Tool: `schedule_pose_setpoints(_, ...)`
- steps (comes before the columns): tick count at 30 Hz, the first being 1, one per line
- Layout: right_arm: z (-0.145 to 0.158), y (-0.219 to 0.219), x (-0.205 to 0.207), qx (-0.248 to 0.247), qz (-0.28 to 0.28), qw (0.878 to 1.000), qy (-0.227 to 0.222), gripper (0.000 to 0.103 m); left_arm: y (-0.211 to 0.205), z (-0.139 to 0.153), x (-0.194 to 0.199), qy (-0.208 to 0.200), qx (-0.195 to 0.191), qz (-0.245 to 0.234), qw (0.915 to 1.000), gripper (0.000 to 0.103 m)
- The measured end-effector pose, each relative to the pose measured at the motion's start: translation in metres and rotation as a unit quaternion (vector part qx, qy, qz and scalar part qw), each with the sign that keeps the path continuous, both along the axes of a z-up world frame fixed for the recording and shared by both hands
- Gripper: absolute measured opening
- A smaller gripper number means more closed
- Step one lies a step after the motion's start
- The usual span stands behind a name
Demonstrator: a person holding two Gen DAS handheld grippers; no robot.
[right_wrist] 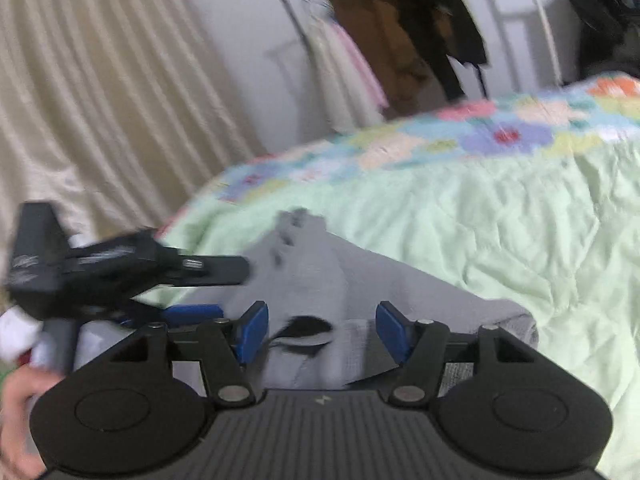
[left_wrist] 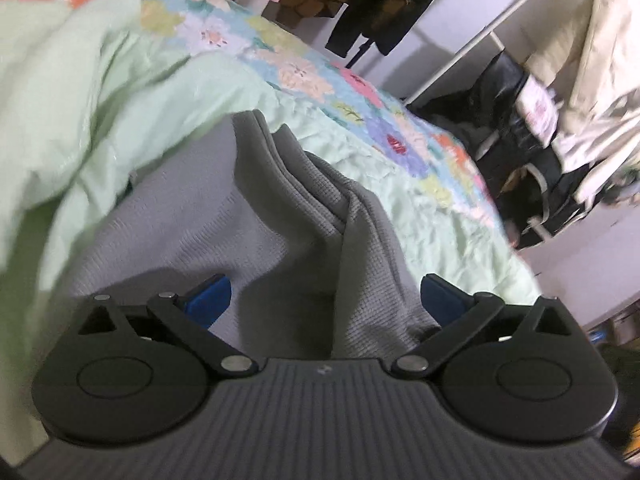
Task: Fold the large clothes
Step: 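Lay the edge over the sweater and open the right gripper, then grasp the folded sweater edge with the right gripper and lift it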
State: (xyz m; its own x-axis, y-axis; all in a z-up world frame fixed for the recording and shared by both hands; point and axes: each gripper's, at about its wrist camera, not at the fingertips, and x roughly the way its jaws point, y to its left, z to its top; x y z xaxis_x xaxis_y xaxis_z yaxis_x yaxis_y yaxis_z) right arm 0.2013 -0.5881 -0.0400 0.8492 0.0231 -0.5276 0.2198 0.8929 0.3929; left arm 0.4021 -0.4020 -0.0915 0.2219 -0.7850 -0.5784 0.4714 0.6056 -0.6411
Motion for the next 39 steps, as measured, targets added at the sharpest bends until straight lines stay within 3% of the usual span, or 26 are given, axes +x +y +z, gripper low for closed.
schedule_pose_setpoints(1,-0.003,0.004,0.003,-0.013,0.009,1.000,0.002,0.061,0.002,0.001,0.000,-0.003,-0.001,0.005,1.0000,0.103)
schedule_pose_setpoints(3,-0.007,0.024,0.013,-0.092,0.050,0.994,0.010,0.055,0.008,0.004,0.001,-0.012,-0.007,0.012,0.9998,0.103)
schedule_pose_setpoints(5,-0.015,0.040,0.021,-0.127,0.086,0.988,-0.007,0.047,0.012,0.007,0.002,-0.015,-0.015,0.014,0.9997,0.103)
schedule_pose_setpoints(8,-0.018,0.051,0.028,-0.092,0.130,0.986,-0.039,0.046,0.015,0.011,0.004,-0.022,-0.025,0.003,0.9994,0.103)
schedule_pose_setpoints(10,-0.019,0.059,0.032,-0.094,0.149,0.984,-0.030,0.046,0.010,0.013,0.001,-0.032,-0.019,-0.022,0.9990,0.103)
schedule_pose_setpoints(13,-0.025,0.067,0.039,-0.089,0.181,0.979,-0.003,0.046,-0.004,0.007,-0.005,-0.045,0.016,-0.051,0.9975,0.103)
schedule_pose_setpoints(15,-0.027,0.069,0.030,-0.067,0.199,0.978,0.015,0.046,-0.016,-0.002,-0.011,-0.059,0.058,-0.058,0.9949,0.102)
schedule_pose_setpoints(16,-0.026,0.068,0.024,-0.056,0.201,0.978,0.019,0.047,-0.024,-0.008,-0.015,-0.071,0.089,-0.059,0.9917,0.097)
schedule_pose_setpoints(18,-0.025,0.066,0.010,-0.035,0.203,0.978,0.028,0.052,-0.040,-0.023,-0.019,-0.085,0.159,-0.052,0.9823,0.062)
schedule_pose_setpoints(19,-0.024,0.065,0.003,-0.025,0.205,0.978,0.033,0.053,-0.042,-0.027,-0.019,-0.083,0.167,-0.049,0.9813,0.045)
schedule_pose_setpoints(21,-0.014,0.050,-0.019,-0.012,0.142,0.989,0.026,0.054,-0.039,-0.031,-0.017,-0.073,0.146,-0.041,0.9858,0.041)
schedule_pose_setpoints(23,-0.005,0.038,-0.027,-0.016,0.082,0.996,0.028,0.060,-0.036,-0.030,-0.016,-0.067,0.124,-0.037,0.9893,0.028)
schedule_pose_setpoints(26,-0.001,0.022,-0.020,-0.037,-0.002,0.997,0.067,0.061,-0.033,-0.028,-0.015,-0.059,0.096,-0.037,0.9929,0.022)
schedule_pose_setpoints(28,-0.006,0.019,-0.015,-0.031,-0.014,0.996,0.082,0.061,-0.031,-0.028,-0.014,-0.051,0.074,-0.040,0.9951,0.020)
schedule_pose_setpoints(30,-0.014,0.015,-0.005,-0.024,-0.017,0.995,0.096,0.038,-0.028,-0.028,-0.013,-0.041,0.052,-0.040,0.9970,0.020)
schedule_pose_setpoints(31,-0.017,0.013,-0.002,-0.024,-0.014,0.994,0.102,0.003,-0.027,-0.027,-0.014,-0.038,0.044,-0.039,0.9976,0.020)
schedule_pose_setpoints(34,-0.016,-0.002,-0.017,-0.018,-0.072,0.994,0.082,0.002,-0.020,-0.019,-0.012,-0.021,0.018,-0.033,0.9991,0.020)
schedule_pose_setpoints(36,-0.012,-0.009,-0.037,-0.034,-0.101,0.991,0.087,0.002,-0.019,-0.016,-0.009,-0.011,0.042,-0.027,0.9987,0.020)
schedule_pose_setpoints(39,-0.028,-0.026,-0.062,-0.014,-0.120,0.985,0.121,0.007,-0.022,-0.015,-0.011,-0.039,0.147,-0.010,0.9884,0.021)
